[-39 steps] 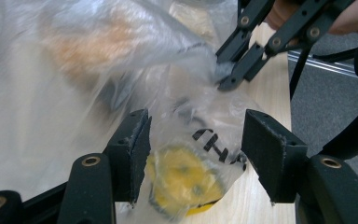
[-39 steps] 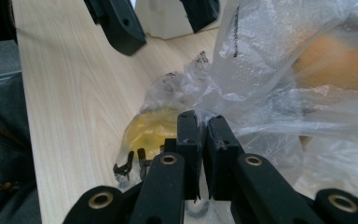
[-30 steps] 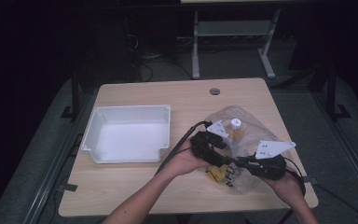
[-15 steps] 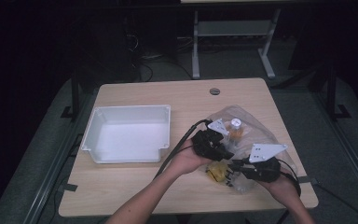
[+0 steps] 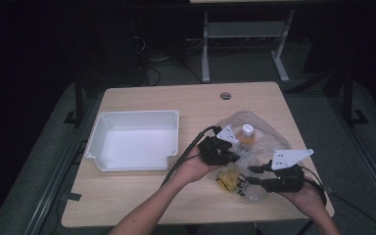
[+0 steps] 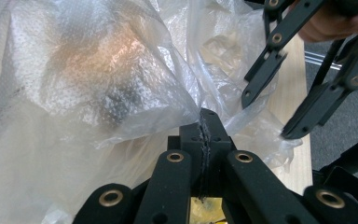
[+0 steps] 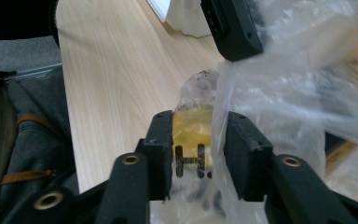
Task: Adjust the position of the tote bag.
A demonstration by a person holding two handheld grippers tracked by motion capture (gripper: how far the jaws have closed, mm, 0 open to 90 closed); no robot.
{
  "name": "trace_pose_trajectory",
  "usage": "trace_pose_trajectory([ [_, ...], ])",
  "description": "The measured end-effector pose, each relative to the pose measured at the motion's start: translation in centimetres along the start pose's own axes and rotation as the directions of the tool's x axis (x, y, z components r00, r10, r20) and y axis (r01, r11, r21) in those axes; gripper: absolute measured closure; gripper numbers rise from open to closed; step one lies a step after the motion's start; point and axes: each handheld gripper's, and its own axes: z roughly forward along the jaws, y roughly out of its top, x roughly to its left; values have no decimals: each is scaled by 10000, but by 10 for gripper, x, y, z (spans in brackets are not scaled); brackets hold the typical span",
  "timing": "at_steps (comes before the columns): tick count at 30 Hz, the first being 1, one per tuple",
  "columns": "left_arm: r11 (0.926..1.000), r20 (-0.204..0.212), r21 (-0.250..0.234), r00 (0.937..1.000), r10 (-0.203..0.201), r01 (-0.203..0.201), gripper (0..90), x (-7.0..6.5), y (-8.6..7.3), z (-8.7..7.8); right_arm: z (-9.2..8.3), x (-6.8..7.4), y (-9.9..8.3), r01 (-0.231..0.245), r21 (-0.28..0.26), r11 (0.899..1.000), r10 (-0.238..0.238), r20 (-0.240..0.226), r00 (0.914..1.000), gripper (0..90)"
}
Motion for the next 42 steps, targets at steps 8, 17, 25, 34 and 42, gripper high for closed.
trace_pose_trajectory([
  [8,9994,-204,334,9998,-2,9,899,5,-8,-4,-21,-5,8,92,172,9998,-100,448,9989,559],
  [17,9983,-414,578,9991,-82,106,899,8,-14,-12,-50,-20,11,-107,162,9998,93,816,9966,537],
  [25,9967,-604,771,9979,-213,259,900,15,-20,-17,-59,-38,13,-334,351,9988,290,1202,9923,505],
  [34,9947,-860,935,9957,-349,429,900,22,-28,-22,-45,-61,11,-811,549,9952,733,1317,9886,388],
  [42,9897,-1072,1302,9932,-460,599,900,30,-34,-23,-32,-76,12,-873,905,9921,723,1574,9849,332],
])
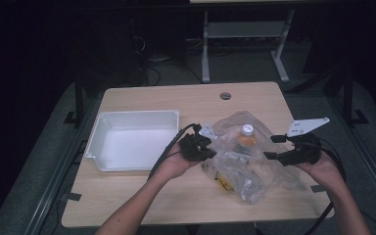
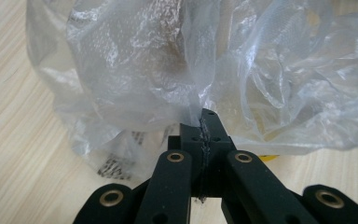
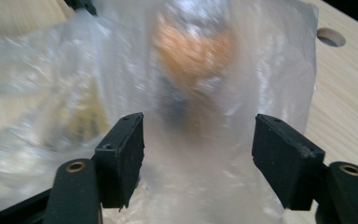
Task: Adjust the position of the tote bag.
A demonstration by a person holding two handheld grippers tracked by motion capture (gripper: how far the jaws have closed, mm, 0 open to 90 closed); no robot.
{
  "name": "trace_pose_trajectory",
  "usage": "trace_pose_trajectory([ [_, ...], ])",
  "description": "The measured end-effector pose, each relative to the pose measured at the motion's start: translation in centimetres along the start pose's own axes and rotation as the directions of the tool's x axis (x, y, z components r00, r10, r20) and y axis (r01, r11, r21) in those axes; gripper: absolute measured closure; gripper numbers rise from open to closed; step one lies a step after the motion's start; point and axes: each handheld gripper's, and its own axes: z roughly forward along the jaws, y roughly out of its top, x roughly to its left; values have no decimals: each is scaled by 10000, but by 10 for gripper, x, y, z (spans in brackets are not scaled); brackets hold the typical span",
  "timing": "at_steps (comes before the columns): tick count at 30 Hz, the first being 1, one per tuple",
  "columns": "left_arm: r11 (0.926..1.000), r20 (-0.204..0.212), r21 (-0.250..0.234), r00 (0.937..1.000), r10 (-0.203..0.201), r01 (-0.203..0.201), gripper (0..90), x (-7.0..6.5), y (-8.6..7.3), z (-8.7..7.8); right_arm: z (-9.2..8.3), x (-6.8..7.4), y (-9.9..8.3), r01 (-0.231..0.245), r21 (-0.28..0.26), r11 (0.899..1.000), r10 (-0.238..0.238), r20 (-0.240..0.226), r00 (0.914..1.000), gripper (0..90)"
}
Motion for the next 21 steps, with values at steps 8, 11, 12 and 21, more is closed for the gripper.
trace_pose_trajectory([
  [8,9997,-231,143,9995,-204,207,900,8,-4,-1,19,-11,2,13,581,9983,-6,-126,9999,462],
  [11,9991,-301,168,9989,-372,377,900,10,-6,-1,22,-12,3,127,727,9973,-118,-133,9998,600],
  [12,9993,-326,193,9989,-326,332,900,12,-6,-1,23,-11,3,128,768,9970,-122,-77,9999,658],
  [21,9988,-696,114,9964,-475,484,900,19,-10,-5,22,-11,5,310,778,9965,-292,-241,9993,884],
])
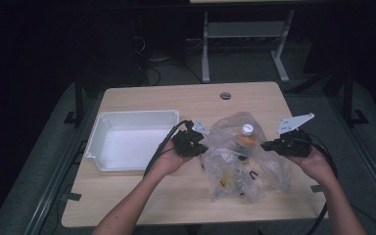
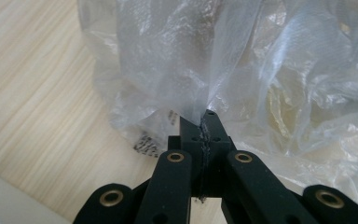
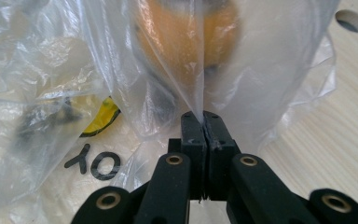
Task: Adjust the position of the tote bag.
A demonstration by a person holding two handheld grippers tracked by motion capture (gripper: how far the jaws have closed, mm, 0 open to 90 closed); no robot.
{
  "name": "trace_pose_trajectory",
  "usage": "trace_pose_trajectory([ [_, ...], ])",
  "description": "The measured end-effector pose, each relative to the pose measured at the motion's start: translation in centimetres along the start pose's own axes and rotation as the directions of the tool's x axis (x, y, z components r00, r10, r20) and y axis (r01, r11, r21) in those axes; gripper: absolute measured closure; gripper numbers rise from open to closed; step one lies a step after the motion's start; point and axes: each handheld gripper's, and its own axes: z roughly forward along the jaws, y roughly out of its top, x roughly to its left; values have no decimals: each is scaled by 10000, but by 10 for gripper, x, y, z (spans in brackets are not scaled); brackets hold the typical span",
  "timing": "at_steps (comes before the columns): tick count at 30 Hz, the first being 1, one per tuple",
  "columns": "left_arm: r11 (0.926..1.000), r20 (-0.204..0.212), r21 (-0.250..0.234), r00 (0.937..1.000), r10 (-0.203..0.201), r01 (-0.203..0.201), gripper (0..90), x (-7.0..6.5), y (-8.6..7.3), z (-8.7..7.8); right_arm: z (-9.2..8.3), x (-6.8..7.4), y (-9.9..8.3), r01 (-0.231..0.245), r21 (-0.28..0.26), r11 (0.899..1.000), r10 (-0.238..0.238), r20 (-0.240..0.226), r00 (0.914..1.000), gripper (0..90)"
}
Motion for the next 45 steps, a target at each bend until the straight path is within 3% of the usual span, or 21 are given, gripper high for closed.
trace_pose_trajectory([
  [8,9996,-107,-138,9996,-245,243,900,5,0,-7,-24,4,15,519,-349,9980,-502,467,9976,890],
  [20,9989,-611,-378,9977,-298,275,900,15,18,-21,-37,-10,43,728,-163,9972,-715,662,9952,893],
  [27,9962,-881,-671,9942,-609,551,900,21,22,-19,-36,-22,44,114,-385,9992,-96,459,9989,893],
  [32,9962,-959,-572,9929,-703,650,900,22,29,-9,-35,-29,42,-206,-487,9986,225,393,9990,892],
  [40,9954,-1024,-542,9912,-842,790,900,26,40,2,-31,-41,33,-875,-967,9915,900,215,9957,893],
  [45,9944,-1076,-545,9895,-962,908,900,29,47,6,-27,-46,28,-1085,-878,9902,1105,183,9937,892],
])
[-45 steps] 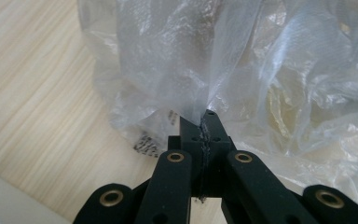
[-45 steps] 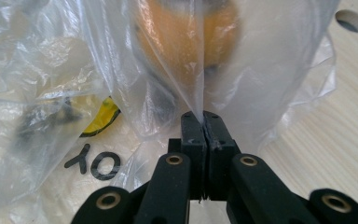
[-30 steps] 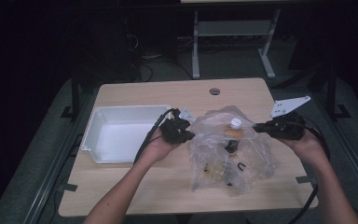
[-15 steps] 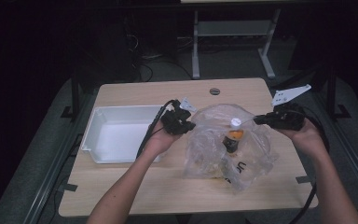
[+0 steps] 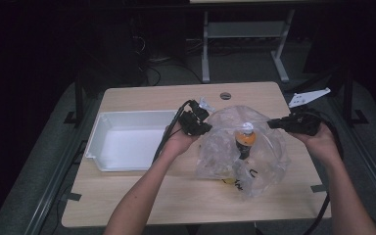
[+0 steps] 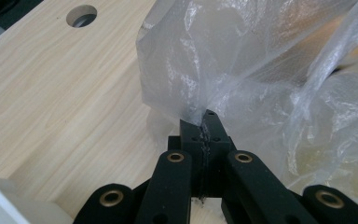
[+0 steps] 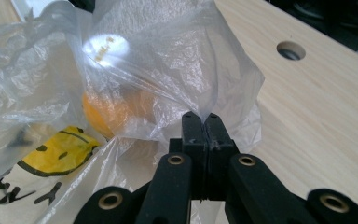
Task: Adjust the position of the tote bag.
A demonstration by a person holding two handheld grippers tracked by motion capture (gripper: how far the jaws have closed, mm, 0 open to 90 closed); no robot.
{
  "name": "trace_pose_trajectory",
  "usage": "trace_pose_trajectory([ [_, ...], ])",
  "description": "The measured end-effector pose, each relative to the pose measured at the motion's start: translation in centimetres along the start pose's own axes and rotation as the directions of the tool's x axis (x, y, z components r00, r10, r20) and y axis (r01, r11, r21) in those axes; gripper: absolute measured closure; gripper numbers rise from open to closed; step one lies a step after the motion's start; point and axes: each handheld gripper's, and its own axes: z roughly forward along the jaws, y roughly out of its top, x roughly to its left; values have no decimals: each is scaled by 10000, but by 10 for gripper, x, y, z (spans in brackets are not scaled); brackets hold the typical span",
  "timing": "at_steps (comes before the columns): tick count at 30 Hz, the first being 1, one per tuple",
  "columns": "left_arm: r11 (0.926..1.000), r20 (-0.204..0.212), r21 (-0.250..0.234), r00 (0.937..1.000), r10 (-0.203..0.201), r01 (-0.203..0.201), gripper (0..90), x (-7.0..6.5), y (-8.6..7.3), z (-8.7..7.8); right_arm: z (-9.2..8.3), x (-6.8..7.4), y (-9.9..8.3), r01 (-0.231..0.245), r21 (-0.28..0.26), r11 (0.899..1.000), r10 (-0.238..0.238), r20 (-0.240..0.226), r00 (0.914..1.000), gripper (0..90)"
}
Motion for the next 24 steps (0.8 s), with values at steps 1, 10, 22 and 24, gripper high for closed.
trace_pose_trajectory([
  [1,9999,-63,59,9999,84,-84,900,-1,1,1,1,-1,0,-53,54,10000,53,30,10000,892],
  [10,9997,-74,179,9999,-144,145,900,1,5,9,13,-1,-1,-111,531,9985,111,-1,9999,893],
  [22,9996,-90,139,9997,-243,245,900,3,6,9,20,1,-5,-161,320,9994,162,-40,9999,894],
  [24,9992,1,-52,9992,-399,399,900,6,6,5,15,2,-4,-120,109,9999,120,-34,9999,894],
])
